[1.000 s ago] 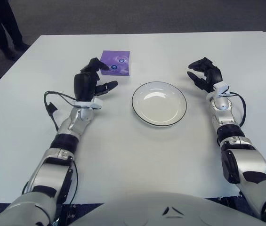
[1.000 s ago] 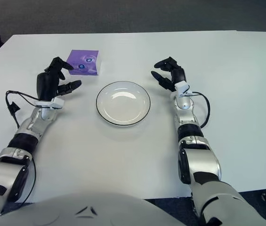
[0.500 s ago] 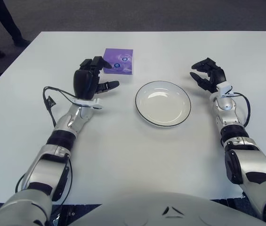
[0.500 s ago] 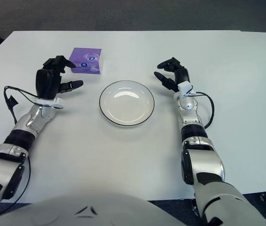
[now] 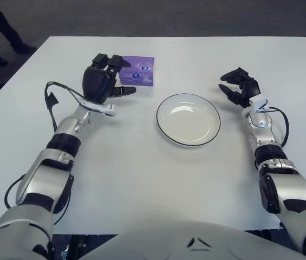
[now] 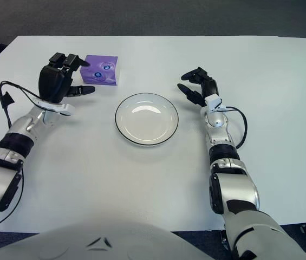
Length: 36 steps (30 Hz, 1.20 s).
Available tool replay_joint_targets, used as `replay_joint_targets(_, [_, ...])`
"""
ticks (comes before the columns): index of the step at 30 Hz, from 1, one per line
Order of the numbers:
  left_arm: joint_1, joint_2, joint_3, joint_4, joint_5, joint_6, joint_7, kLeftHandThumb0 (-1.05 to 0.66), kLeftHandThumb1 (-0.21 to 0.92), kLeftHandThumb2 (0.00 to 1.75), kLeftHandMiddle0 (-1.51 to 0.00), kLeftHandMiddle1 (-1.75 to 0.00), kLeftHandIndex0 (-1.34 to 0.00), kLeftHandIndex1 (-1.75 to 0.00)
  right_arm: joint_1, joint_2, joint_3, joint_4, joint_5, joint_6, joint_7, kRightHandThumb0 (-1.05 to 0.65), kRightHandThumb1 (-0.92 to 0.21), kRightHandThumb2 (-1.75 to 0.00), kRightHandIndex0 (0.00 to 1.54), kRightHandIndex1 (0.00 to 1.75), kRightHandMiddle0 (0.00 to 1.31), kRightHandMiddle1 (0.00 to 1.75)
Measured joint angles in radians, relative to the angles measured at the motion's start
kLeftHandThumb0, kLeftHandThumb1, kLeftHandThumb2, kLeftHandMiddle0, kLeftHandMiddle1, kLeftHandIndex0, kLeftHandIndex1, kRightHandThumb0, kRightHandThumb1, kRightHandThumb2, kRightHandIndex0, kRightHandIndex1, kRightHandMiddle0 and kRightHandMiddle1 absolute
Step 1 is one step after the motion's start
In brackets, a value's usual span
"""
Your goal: Put the tissue paper into the plate.
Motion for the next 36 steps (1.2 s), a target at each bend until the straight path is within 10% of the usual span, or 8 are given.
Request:
replay_joint_targets(22, [-0.219,-0.005,-0.138,0.198,0.053,0.066,-0.034,-0.76,0.92,0.58,-0.48,0.00,-0.36,-0.17,0.002,-0.001,0.008,-0.007,-0.003,0.015,0.010,-0.01,-0.91,-0.16,0.69,1.29,0.49,1.20])
replay_joint_targets(36, [-0.304,-0.050,-0.153,0.344,-0.033,0.018,-0.254,-0.93,0.92,0.68,-0.32,0.00,-0.26,-0.08,0.004,-0.005,0.022,-0.010,-0.010,0.028,0.019,-0.01,-0.92,-0.16,0.68,1.30,0.48,1.21])
